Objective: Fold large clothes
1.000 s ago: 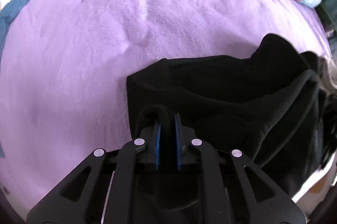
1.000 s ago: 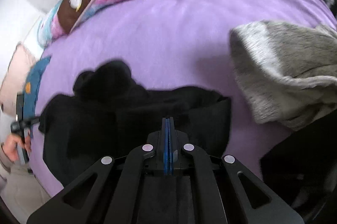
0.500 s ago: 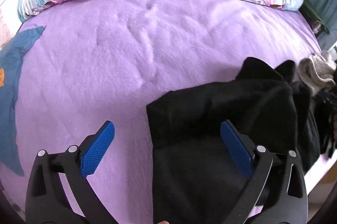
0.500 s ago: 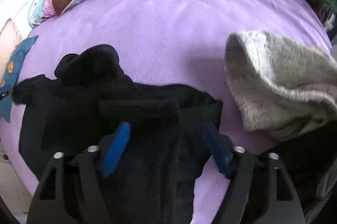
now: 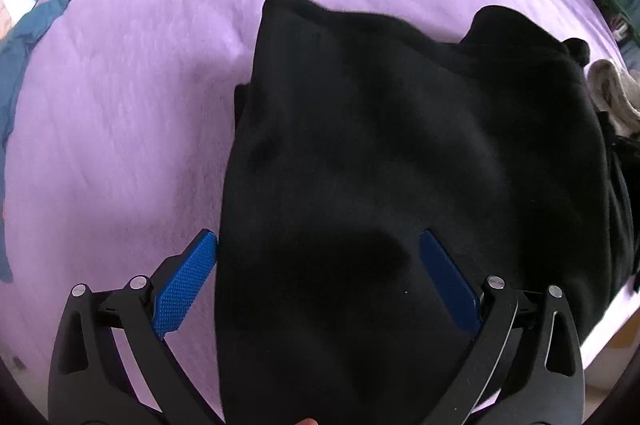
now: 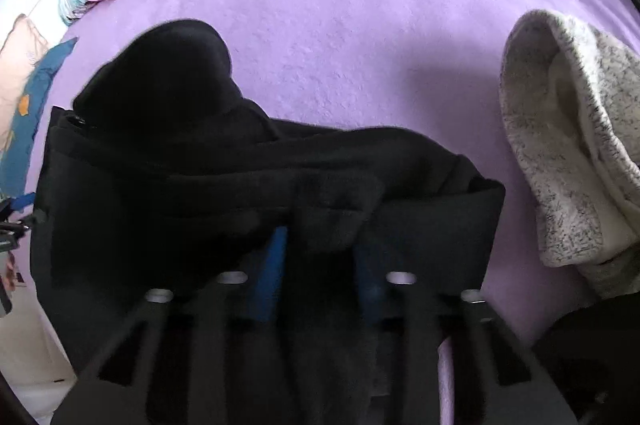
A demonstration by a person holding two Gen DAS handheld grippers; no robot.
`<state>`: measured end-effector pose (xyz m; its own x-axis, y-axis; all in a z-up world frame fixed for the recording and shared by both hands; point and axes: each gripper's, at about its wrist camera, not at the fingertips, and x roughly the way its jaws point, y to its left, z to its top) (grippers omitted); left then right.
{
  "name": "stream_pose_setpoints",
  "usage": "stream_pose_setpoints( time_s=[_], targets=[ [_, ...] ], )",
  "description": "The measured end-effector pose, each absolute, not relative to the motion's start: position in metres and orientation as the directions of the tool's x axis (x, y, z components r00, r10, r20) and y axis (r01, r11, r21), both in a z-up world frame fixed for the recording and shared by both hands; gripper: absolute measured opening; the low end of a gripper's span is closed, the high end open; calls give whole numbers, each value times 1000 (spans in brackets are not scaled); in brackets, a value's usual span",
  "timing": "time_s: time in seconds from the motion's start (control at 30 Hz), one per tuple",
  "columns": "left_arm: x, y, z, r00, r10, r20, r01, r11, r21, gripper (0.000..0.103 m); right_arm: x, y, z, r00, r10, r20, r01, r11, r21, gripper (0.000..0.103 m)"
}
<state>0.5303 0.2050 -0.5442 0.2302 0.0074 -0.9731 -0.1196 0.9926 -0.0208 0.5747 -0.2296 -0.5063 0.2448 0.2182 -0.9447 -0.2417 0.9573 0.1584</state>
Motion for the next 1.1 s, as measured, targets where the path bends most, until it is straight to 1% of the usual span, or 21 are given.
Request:
stream_pose_setpoints(
  time_s=[0.03, 0.07, 0.1, 0.27, 0.33, 0.43, 0.5, 0.53, 0.57, 0.6, 0.63, 0.67, 0.7, 0.73, 0.77, 0.8, 0.83, 0.9, 1.0, 1.07, 1.1],
  targets=[
    [530, 205, -545, 231, 8, -973, -121, 992, -20, 97, 573, -234, -501, 256, 226, -940, -238, 957, 165, 13],
    [529, 205, -543, 235, 9, -972, -120, 993, -20, 97, 572, -240, -490, 274, 233, -933, -231, 958, 171, 8],
    [530, 205, -542, 237, 13, -971, -117, 993, -16, 97, 570, -245, -479, 290, 245, -925, -230, 956, 181, 8],
    [534, 207, -538, 243, 52, -969, -119, 993, 23, 97, 563, -267, -425, 365, 225, -904, -245, 959, 140, 8],
    [536, 207, -538, 245, 70, -967, -122, 992, 41, 97, 564, -278, -412, 392, 188, -900, -224, 969, 105, 8],
    [539, 207, -542, 240, 83, -967, -137, 989, 51, 97, 571, -280, -427, 365, 138, -921, -213, 975, 61, 8],
    [539, 204, -552, 239, 109, -965, -138, 987, 77, 97, 573, -269, -452, 342, 63, -938, -207, 978, -9, 10],
    [538, 203, -558, 240, 124, -963, -139, 986, 92, 98, 575, -266, -468, 318, 22, -948, -182, 983, -38, 14],
    [537, 202, -562, 240, 128, -962, -144, 985, 95, 98, 577, -266, -484, 295, -13, -955, -147, 987, -59, 23],
    [535, 200, -562, 248, 126, -961, -155, 984, 89, 98, 577, -269, -497, 276, -30, -961, -95, 994, -58, 29],
    [534, 201, -562, 260, 125, -958, -167, 983, 83, 98, 574, -271, -498, 288, -24, -957, -58, 997, -43, 36],
    [532, 200, -559, 278, 132, -951, -174, 981, 85, 98, 568, -273, -489, 330, -26, -944, -14, 999, -32, 46],
    [530, 199, -555, 288, 137, -948, -176, 980, 89, 97, 568, -273, -489, 330, -26, -944, -14, 999, -32, 51],
    [528, 198, -549, 304, 139, -943, -177, 980, 87, 97, 554, -270, -467, 413, -14, -911, -15, 1000, -22, 68],
    [525, 196, -539, 328, 123, -937, -171, 983, 69, 97, 554, -270, -467, 413, -14, -911, -15, 1000, -22, 75],
    [523, 194, -530, 347, 116, -931, -167, 984, 60, 97, 544, -265, -454, 460, -15, -888, -40, 999, -38, 76],
    [520, 191, -522, 366, 112, -924, -164, 985, 54, 97, 530, -255, -439, 497, -45, -866, -78, 992, -96, 78],
    [512, 183, -503, 390, 59, -919, -153, 988, -2, 97, 511, -239, -425, 508, -25, -861, -156, 981, -120, 79],
    [501, 165, -498, 396, -4, -918, -100, 994, -48, 97, 482, -221, -417, 475, 95, -875, -240, 970, -25, 80],
    [498, 154, -511, 382, 13, -924, -37, 999, -1, 97, 472, -209, -430, 441, 124, -889, -262, 965, 5, 80],
    [498, 150, -521, 372, 25, -928, -31, 999, 14, 97, 469, -204, -440, 424, 132, -896, -266, 964, 16, 80]
  ],
)
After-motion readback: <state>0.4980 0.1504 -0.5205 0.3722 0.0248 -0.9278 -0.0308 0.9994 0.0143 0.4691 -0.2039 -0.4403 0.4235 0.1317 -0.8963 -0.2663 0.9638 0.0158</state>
